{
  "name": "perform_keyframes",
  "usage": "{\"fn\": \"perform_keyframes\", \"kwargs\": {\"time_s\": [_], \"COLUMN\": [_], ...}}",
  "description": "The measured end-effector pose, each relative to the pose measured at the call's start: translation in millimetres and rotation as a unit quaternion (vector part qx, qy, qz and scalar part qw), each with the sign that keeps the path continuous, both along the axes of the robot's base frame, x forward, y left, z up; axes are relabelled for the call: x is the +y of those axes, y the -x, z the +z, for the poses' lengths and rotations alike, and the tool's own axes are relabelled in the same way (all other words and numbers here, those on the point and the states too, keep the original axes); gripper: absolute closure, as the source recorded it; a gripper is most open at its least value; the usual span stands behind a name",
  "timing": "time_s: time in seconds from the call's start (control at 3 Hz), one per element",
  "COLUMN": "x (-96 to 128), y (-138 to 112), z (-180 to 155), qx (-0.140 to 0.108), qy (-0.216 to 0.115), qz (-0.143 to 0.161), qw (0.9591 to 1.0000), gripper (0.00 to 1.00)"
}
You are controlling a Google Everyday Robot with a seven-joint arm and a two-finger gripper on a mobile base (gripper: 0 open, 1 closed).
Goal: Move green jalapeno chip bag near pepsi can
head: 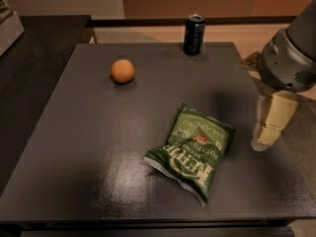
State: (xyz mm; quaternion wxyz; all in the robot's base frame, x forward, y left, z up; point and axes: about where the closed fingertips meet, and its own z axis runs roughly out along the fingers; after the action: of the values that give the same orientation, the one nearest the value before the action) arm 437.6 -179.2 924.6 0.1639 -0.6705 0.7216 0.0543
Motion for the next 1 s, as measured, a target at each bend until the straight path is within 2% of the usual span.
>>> {"fn": "perform_keyframes", "kwargs": {"time_s": [0.67,1.0], "x": [29,41], "y": [18,16], "z": [-35,-52], "qx": [0.023,0.027], "qy": [-0.007,-0.009], "qz": [0.068,0.080], "qw": [0.9974,0.9964], "gripper": [0.00,0.00]}}
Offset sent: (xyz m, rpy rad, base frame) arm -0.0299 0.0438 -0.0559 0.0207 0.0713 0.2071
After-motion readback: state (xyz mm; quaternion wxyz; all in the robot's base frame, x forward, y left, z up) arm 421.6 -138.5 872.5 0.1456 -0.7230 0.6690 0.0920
